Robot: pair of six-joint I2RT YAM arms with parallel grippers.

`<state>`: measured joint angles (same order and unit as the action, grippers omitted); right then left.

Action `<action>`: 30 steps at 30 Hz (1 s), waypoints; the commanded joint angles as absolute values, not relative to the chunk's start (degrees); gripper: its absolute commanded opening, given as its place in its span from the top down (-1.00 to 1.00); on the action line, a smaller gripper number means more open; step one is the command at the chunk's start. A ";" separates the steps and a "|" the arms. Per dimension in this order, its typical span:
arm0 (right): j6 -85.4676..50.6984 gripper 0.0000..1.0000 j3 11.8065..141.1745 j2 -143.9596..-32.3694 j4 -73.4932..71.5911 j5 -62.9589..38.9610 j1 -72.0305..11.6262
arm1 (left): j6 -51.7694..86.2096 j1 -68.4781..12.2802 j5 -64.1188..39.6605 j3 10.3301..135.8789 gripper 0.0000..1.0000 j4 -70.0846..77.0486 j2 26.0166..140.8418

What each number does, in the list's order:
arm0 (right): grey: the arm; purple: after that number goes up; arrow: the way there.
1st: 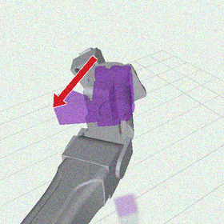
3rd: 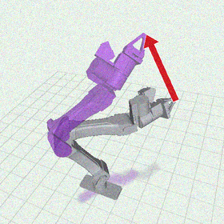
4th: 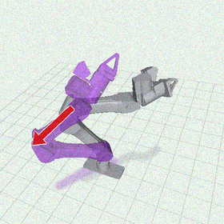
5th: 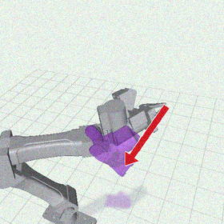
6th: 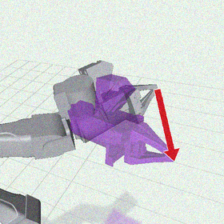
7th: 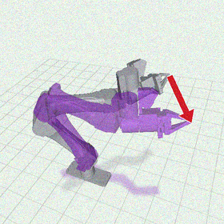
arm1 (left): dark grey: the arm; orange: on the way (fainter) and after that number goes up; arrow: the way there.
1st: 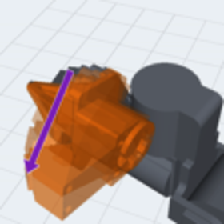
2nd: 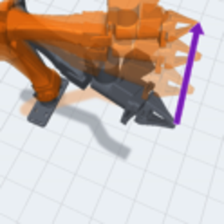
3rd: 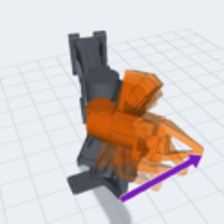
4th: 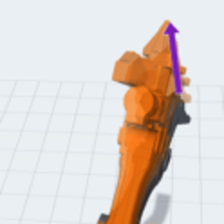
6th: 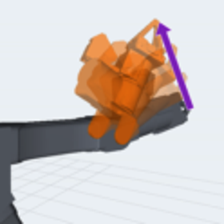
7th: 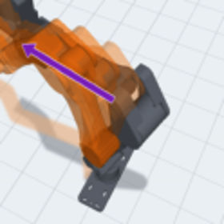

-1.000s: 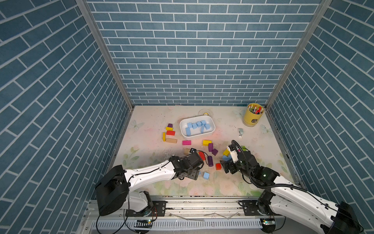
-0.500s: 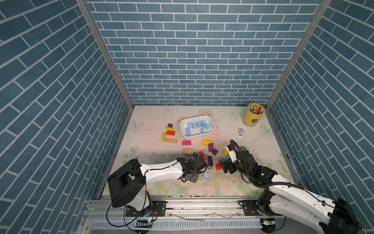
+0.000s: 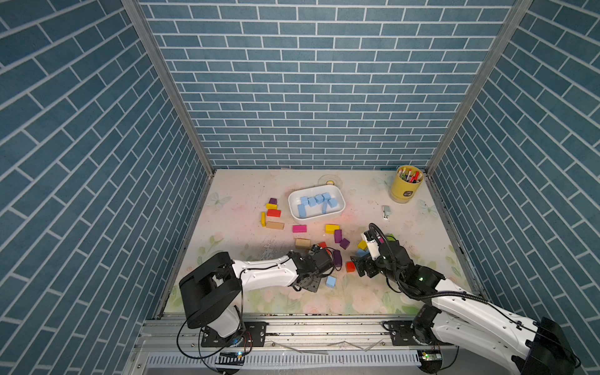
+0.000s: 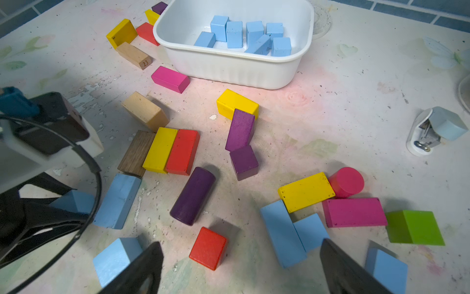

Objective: Pick out the blue building blocks
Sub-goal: Pick up the building block from the center of the board.

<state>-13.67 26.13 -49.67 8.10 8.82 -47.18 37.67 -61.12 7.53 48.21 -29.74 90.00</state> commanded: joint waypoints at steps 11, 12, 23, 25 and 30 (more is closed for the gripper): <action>-13.69 -0.91 27.27 -49.64 6.76 8.44 -47.12 | 36.68 -61.05 16.80 53.07 0.72 -30.79 84.55; -13.71 -0.91 27.25 -49.49 6.77 8.44 -47.13 | 36.19 -60.84 17.49 53.99 0.72 -30.98 84.40; -14.21 -0.91 25.68 -45.77 8.25 9.29 -47.11 | 30.92 -55.29 19.68 64.15 0.76 -31.76 84.96; -14.24 -0.91 25.53 -45.35 8.43 9.40 -47.10 | 30.18 -53.76 19.00 65.80 0.77 -31.26 85.07; -14.16 -0.91 25.27 -45.21 8.47 9.69 -47.11 | 28.43 -49.28 17.21 69.75 0.78 -30.50 86.45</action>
<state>-13.69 26.00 -45.71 8.19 9.02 -47.18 30.37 -51.22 17.93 67.26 -30.87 85.58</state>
